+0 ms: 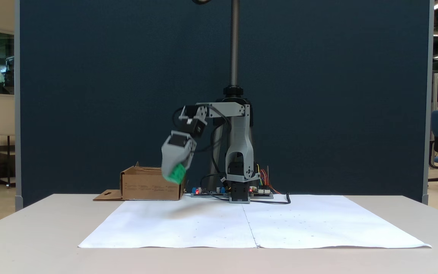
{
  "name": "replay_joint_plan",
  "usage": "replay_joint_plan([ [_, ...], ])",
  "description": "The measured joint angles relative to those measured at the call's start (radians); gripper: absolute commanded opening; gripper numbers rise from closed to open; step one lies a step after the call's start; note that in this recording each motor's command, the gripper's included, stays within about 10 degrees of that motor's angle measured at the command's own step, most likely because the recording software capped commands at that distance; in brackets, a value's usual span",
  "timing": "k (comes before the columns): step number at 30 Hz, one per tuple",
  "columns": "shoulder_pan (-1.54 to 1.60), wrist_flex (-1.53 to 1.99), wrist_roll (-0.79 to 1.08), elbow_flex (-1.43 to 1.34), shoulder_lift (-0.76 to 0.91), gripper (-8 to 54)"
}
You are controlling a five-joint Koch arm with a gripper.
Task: Grasp a green dice and put it in the bin.
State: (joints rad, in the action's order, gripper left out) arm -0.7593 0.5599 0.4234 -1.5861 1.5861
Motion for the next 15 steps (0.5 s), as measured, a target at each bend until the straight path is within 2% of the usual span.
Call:
replay_joint_plan([
  [8,-0.314,0.000,-0.055,0.015,0.103,12.1],
  [15,-0.641,0.000,-0.061,0.080,0.123,12.1],
])
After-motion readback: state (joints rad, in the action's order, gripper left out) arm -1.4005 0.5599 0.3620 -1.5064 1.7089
